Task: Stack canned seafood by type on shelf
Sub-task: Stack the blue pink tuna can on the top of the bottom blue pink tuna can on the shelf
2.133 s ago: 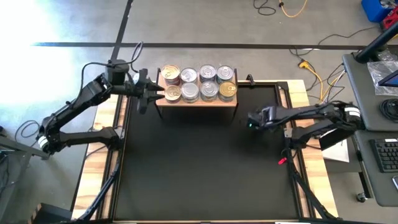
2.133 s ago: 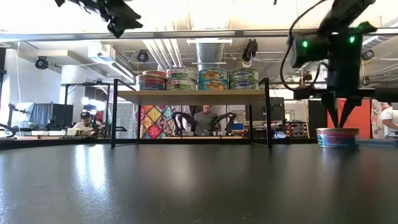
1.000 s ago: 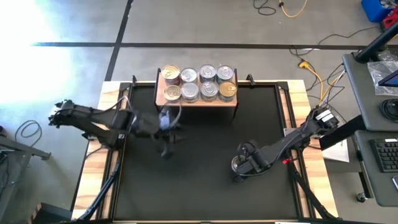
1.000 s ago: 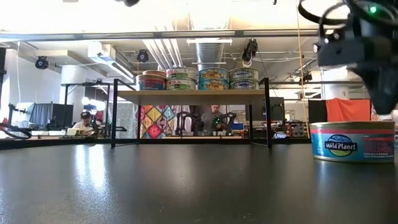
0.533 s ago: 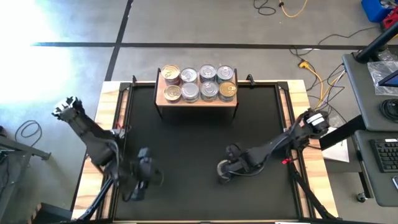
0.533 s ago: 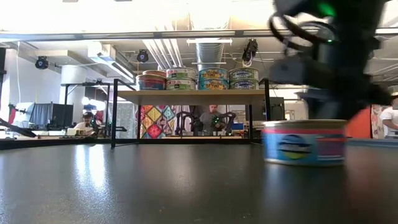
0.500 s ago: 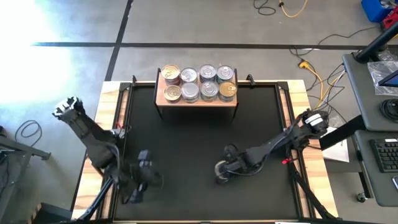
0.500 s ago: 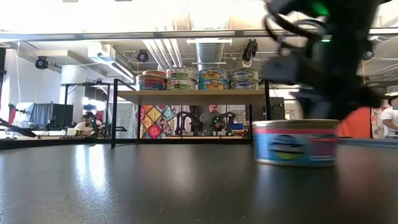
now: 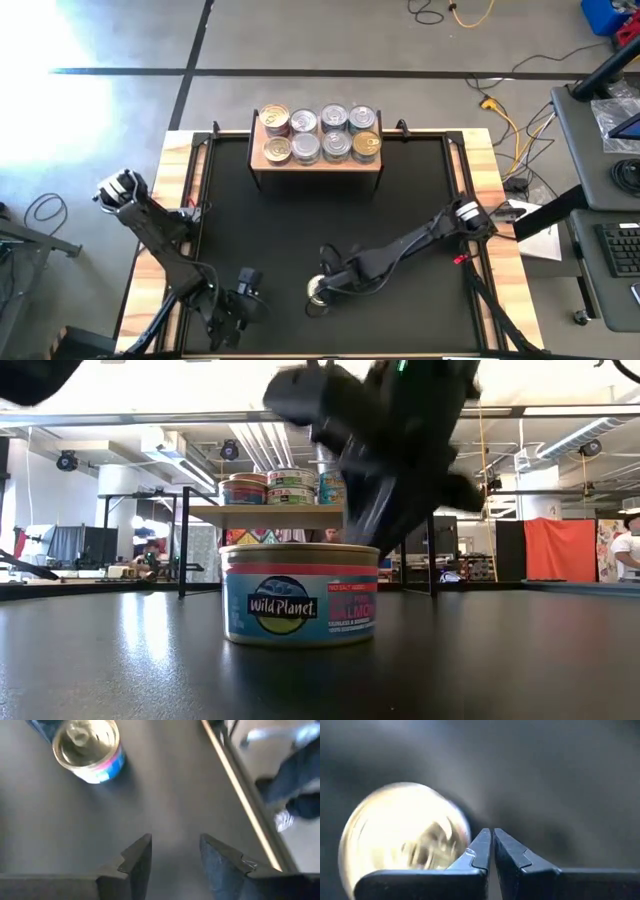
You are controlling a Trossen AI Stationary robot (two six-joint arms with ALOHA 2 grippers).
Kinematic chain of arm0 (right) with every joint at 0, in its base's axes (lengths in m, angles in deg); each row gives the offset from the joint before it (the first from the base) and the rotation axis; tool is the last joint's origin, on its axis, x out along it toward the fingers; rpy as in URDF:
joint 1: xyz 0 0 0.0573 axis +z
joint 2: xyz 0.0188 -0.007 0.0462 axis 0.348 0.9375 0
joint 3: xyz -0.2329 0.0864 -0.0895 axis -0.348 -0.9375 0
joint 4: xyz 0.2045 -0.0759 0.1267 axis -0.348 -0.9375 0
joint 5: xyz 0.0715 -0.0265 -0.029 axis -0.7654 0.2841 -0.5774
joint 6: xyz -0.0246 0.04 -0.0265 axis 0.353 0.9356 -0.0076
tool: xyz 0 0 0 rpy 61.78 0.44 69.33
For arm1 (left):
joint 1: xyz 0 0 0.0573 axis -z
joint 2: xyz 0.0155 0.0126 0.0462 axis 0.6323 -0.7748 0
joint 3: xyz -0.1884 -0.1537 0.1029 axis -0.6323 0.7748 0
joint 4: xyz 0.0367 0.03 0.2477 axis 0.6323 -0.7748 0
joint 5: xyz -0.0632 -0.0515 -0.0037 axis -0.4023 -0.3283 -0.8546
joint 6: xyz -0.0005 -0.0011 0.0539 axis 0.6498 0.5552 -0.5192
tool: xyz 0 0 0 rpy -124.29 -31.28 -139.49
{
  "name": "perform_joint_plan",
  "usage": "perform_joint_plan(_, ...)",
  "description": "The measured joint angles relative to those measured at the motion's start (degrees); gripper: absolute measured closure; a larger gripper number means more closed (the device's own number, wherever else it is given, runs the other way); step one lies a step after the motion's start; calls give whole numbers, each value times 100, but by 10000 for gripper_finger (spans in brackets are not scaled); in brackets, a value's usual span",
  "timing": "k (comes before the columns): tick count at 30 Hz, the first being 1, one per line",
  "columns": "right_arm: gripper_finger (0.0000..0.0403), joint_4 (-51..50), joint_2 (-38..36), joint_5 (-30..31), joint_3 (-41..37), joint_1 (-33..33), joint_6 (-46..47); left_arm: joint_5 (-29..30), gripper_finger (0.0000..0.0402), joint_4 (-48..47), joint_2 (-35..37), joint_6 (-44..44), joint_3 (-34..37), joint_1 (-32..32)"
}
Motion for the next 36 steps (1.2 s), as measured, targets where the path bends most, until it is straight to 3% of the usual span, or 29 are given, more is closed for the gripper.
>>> perform_joint_plan(6, 390, -1467, 63, -51, 816, 492, 110, -139, 217, 1983, 95, 461, 1022, 1)
perform_joint_plan(12, 390, -1630, 59, -305, 985, 809, 538, 355, 146, 2761, 100, 857, 1795, -135)
perform_joint_plan(22, 390, -1625, 59, -290, 965, 887, 1262, 589, 33, 2959, 106, 319, 1812, -482)
perform_joint_plan(32, 390, -1463, 98, -331, 860, 835, 843, 440, 13, 2857, 5, -524, 2023, -1154)
perform_joint_plan(36, 390, -1018, 187, -349, 830, 835, 682, 482, 13, 3471, -297, -742, 2255, -1292)
